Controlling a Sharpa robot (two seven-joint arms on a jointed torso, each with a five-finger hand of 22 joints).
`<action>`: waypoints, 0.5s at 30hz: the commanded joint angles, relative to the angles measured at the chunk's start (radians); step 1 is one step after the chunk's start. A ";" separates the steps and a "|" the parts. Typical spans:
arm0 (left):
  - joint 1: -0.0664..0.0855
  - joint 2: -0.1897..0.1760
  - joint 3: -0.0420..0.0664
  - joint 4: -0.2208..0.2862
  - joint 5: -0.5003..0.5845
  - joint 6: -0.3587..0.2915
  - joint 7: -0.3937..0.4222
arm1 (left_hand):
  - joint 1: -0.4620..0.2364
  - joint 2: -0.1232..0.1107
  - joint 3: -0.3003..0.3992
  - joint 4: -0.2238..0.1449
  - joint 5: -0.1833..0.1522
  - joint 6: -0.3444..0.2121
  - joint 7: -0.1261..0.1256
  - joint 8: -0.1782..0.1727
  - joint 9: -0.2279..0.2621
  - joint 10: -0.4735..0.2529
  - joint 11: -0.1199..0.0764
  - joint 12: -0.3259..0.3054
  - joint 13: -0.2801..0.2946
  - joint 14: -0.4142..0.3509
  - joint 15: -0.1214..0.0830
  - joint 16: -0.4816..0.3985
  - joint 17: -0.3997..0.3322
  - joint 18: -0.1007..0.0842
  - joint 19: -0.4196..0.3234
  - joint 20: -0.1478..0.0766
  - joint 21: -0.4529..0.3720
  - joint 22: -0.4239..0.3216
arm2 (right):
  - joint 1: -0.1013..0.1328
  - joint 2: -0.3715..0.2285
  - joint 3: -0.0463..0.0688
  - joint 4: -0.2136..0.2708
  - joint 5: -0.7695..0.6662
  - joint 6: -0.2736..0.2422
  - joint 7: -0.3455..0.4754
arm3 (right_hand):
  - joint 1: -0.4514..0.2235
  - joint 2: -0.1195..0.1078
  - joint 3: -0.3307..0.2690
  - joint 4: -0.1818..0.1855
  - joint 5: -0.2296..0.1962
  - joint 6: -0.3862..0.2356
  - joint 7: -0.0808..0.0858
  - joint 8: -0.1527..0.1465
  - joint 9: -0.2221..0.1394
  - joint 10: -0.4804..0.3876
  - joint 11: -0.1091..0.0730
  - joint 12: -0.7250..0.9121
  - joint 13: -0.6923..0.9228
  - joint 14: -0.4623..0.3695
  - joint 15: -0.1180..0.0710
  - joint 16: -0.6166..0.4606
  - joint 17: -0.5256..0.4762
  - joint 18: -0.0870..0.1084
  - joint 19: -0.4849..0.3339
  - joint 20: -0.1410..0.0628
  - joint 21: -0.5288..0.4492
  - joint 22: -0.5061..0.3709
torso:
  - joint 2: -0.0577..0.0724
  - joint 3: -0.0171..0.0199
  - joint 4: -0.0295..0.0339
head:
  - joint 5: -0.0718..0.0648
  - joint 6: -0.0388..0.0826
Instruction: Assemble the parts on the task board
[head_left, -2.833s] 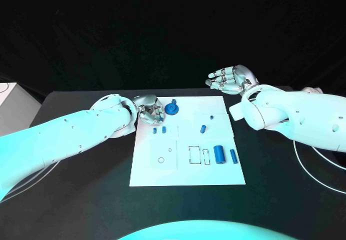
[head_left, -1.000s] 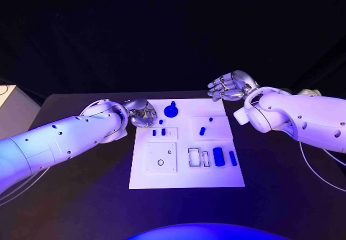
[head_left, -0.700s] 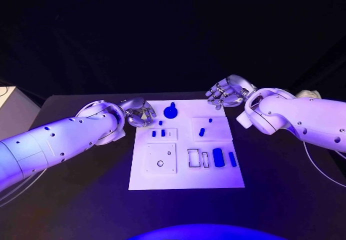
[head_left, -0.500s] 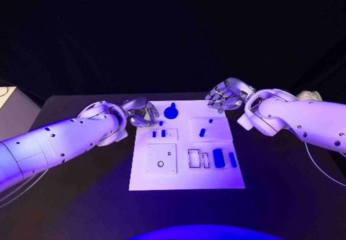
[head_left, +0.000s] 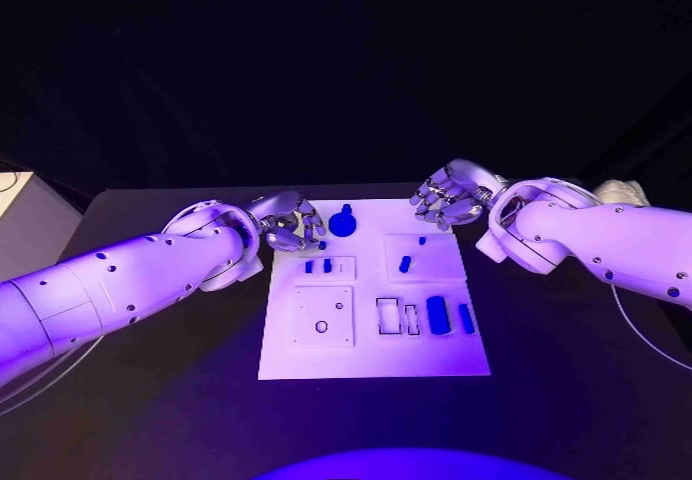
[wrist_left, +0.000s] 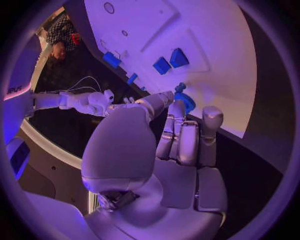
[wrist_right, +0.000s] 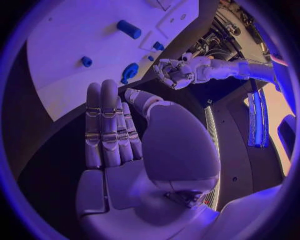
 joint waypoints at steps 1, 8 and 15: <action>0.000 0.011 0.001 -0.008 -0.003 0.008 0.003 | -0.012 -0.001 -0.003 0.007 -0.006 0.010 -0.002 0.008 0.002 0.001 -0.008 0.063 0.036 0.022 -0.003 0.011 0.047 -0.017 0.019 -0.001 0.013 0.015 | -0.001 0.002 0.000 0.003 -0.028 0.013 -0.005 | -0.013 -0.002 0.005 0.000 -0.001 0.008 0.002 -0.006 -0.001 0.009 0.001 -0.005 0.001 0.002 0.000 0.006 0.003 0.010 -0.007 0.002 0.005 0.002 | 0.000 -0.0002 -0.0002 | 0.000 -0.001; -0.001 0.033 0.000 -0.030 -0.020 0.024 -0.019 | -0.014 0.003 -0.004 0.014 -0.009 0.017 -0.009 0.015 0.004 0.061 -0.018 0.282 0.259 0.066 -0.011 0.024 0.139 -0.029 0.067 -0.009 0.045 0.063 | -0.002 0.006 0.000 0.004 -0.028 0.012 -0.005 | -0.014 -0.002 0.005 0.001 0.000 0.008 0.002 -0.007 -0.001 0.008 0.001 -0.005 0.001 0.001 0.000 0.008 0.005 0.010 -0.007 0.002 0.005 0.003 | 0.000 0.0000 -0.0010 | 0.001 -0.002; -0.002 0.050 0.000 -0.040 -0.026 0.036 -0.024 | -0.007 0.011 0.000 0.012 -0.009 0.022 -0.011 0.016 0.004 0.124 -0.021 0.347 0.364 0.084 -0.014 0.028 0.175 -0.035 0.092 -0.012 0.062 0.087 | -0.002 0.008 0.000 0.005 -0.029 0.012 -0.005 | -0.014 -0.002 0.005 0.001 0.000 0.008 0.002 -0.007 -0.001 0.008 0.001 -0.005 0.001 0.001 0.000 0.008 0.005 0.010 -0.007 0.002 0.005 0.003 | 0.000 0.0002 -0.0012 | 0.000 -0.003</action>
